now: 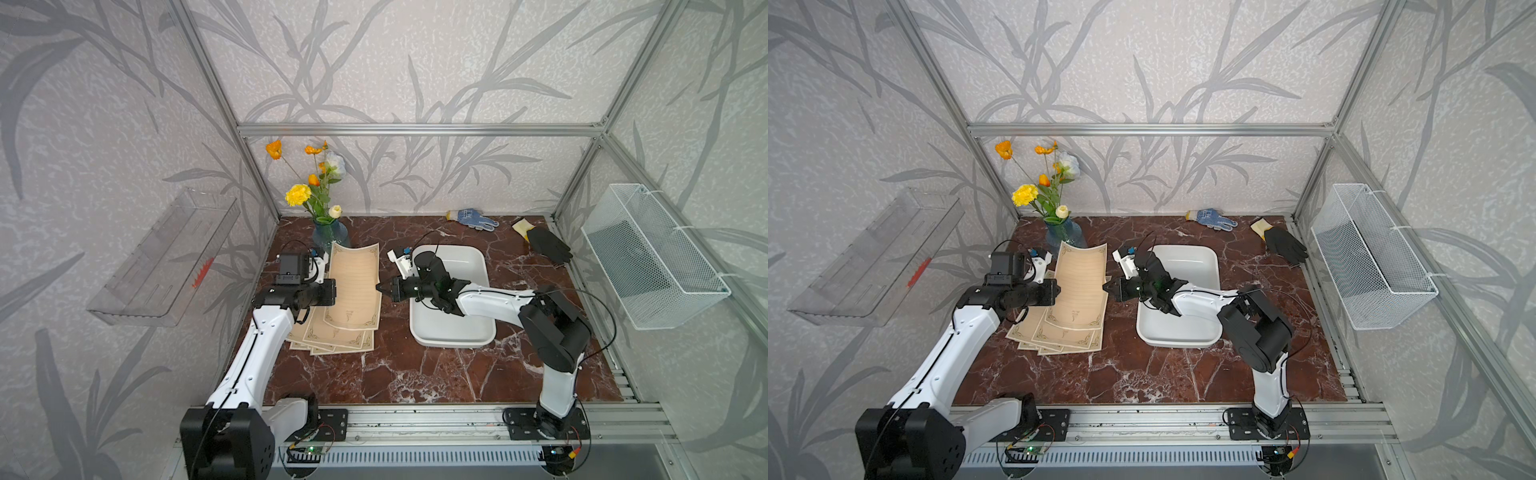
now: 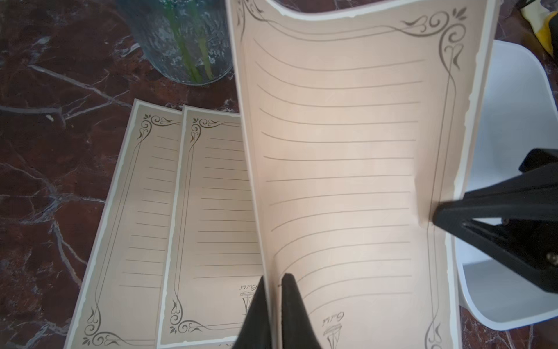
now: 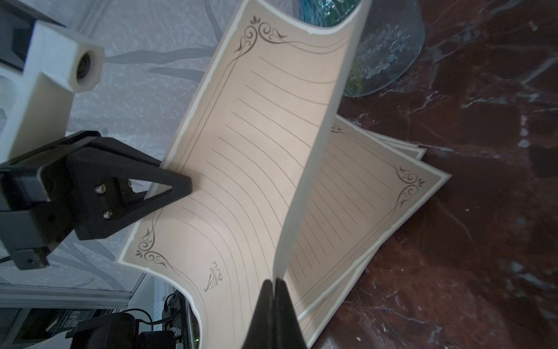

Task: Take out the stationery paper from the storage box
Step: Place the stationery paper at the center of the board.

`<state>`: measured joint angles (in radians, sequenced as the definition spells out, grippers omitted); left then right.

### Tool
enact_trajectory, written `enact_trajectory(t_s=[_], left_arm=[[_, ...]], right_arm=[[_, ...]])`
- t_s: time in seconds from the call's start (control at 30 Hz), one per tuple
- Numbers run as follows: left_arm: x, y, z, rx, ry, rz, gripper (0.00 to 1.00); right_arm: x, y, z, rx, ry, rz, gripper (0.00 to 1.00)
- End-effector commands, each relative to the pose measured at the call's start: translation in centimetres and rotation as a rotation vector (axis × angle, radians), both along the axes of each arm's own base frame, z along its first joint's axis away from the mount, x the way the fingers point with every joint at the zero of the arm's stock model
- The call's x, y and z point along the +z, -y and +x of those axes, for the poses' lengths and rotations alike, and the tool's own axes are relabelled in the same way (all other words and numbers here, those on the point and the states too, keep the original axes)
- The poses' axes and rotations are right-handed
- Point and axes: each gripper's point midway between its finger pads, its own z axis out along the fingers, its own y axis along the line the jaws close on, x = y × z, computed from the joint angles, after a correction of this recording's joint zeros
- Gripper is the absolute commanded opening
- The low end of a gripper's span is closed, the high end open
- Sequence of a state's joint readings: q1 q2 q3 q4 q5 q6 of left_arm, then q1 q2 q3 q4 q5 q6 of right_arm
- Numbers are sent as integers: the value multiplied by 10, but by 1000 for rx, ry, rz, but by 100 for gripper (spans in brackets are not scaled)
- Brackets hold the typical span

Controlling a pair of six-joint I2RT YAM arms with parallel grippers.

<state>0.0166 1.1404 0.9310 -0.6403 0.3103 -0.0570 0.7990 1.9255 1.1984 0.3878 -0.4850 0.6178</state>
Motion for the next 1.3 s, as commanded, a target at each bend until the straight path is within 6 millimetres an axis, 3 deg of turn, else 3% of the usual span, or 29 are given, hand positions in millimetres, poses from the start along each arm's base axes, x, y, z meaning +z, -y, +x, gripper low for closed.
enact_trajectory(t_s=[0.0, 0.5, 0.7, 0.93, 1.27], left_arm=[[-7, -9, 4, 57, -12, -11, 9], [-58, -43, 19, 173, -183, 45, 4], [-80, -34, 27, 134, -270, -16, 3], [-106, -37, 33, 143, -413, -46, 0], [-108, -47, 34, 188, -400, -34, 5]], right_arm=[[2, -16, -3, 10, -29, 26, 0], [-35, -50, -8, -95, -122, 5, 0], [-51, -47, -2, -135, -126, -43, 0], [-70, -44, 0, -165, -154, -78, 0], [-89, -38, 2, -197, -191, -141, 0]])
